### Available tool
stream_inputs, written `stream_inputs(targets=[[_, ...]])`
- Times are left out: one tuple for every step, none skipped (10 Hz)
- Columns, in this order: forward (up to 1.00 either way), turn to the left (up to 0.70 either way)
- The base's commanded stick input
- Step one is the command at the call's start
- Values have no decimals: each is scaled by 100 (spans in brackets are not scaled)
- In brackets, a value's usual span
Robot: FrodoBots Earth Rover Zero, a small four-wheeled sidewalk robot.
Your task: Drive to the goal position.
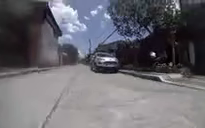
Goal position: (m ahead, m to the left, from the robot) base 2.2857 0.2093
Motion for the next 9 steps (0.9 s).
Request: stream_inputs(targets=[[100,8],[100,11],[100,14],[100,17],[100,20],[100,23],[100,26],[100,29],[100,32]])
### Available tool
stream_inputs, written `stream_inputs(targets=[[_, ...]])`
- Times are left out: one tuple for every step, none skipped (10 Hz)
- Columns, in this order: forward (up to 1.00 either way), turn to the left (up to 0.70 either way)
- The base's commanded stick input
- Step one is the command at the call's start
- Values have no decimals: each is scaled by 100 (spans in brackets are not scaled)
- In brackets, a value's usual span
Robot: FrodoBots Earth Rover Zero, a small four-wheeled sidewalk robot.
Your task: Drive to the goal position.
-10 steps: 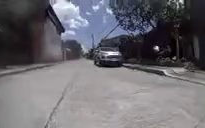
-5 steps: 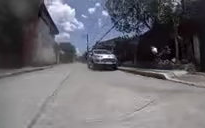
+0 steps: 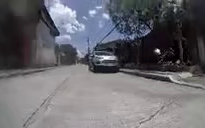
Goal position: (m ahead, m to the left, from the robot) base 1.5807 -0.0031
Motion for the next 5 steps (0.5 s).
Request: stream_inputs(targets=[[100,35],[100,38],[100,30],[100,9],[100,0]])
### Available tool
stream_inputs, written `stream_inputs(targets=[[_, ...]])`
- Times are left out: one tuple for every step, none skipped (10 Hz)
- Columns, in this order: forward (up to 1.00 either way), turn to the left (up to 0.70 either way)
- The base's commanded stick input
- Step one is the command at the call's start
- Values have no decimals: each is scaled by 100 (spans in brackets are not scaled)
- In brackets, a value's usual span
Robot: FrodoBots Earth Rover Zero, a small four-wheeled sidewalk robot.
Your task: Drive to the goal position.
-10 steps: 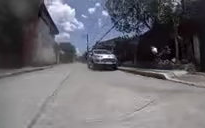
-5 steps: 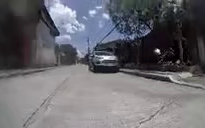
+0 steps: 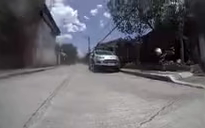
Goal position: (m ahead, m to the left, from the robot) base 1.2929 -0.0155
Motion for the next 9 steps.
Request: stream_inputs(targets=[[100,0],[100,0],[100,0],[100,0],[100,0],[100,0],[100,0],[100,0],[100,0]])
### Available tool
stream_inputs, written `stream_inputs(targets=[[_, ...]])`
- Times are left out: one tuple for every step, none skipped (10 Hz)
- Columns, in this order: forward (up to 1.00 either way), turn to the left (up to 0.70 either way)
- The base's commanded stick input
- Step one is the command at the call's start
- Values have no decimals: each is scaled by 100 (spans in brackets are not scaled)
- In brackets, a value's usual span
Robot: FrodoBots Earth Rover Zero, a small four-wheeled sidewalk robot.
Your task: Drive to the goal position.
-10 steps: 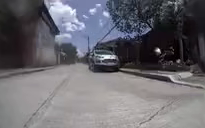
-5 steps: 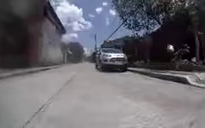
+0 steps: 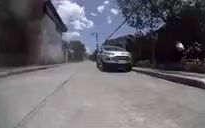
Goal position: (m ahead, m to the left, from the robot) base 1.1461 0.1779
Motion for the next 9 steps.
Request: stream_inputs(targets=[[100,0],[100,0],[100,0],[100,0],[100,0],[100,0],[88,0],[62,0],[35,0]])
